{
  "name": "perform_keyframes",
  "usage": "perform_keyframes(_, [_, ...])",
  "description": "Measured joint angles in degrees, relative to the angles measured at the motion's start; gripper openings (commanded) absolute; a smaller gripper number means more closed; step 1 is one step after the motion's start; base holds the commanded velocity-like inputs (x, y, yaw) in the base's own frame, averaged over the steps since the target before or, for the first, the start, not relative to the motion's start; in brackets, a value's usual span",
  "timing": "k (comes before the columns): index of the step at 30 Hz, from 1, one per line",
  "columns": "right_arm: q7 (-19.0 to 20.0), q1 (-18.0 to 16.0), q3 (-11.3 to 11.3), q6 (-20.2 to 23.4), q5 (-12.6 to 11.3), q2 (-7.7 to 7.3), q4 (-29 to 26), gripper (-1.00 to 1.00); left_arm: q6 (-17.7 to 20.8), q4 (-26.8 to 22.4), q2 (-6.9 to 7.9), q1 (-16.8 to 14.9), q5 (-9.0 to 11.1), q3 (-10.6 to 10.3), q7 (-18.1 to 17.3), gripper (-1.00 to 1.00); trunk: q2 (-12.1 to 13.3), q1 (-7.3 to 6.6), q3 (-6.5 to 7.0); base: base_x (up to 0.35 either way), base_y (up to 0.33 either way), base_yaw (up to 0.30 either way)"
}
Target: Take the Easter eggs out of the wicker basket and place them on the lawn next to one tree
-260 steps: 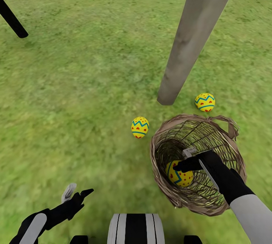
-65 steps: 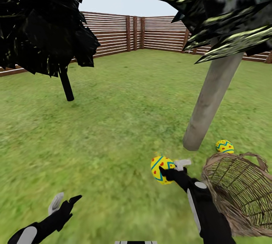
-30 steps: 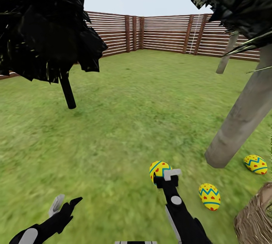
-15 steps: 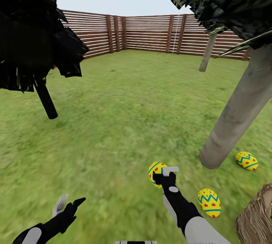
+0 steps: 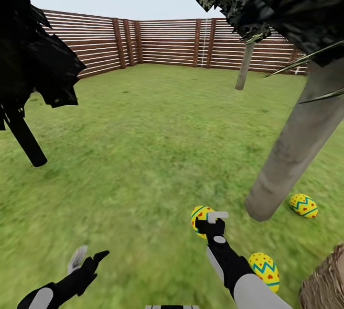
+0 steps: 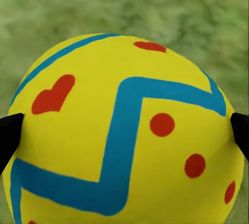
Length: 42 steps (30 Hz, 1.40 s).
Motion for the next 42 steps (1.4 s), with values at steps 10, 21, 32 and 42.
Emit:
perform_keyframes(10, [-0.1, 0.1, -0.1, -0.1, 0.2, -0.01, -0.6, -1.00, 0.0, 0.0, 0.00, 0.0, 0.1, 0.0, 0.0, 1.00, 0.0, 0.00, 0.00, 0.257, 0.227, -0.014])
perform_keyframes(21, [-0.2, 0.0, -0.1, 0.5, -3.3, 0.01, -0.1, -1.00, 1.1, -2.2, 0.13, -0.1, 2.5, 0.5, -0.4, 1.00, 0.0, 0.05, -0.21, 0.088, 0.076, -0.217])
perform_keyframes(32, [-4.3, -2.6, -0.3, 0.4, -4.8, -0.38, 0.6, -1.00, 6.6, -6.7, 0.35, -0.1, 3.0, 0.6, -0.2, 1.00, -0.2, 0.34, -2.65, 0.000, 0.000, -0.049])
perform_keyframes(42, [-4.5, -6.4, -0.3, 0.5, -6.2, -0.94, 3.4, -1.00, 7.2, -11.3, 0.11, 0.2, 2.8, 0.1, -0.2, 1.00, -0.3, 0.60, -4.87, 0.000, 0.000, 0.000])
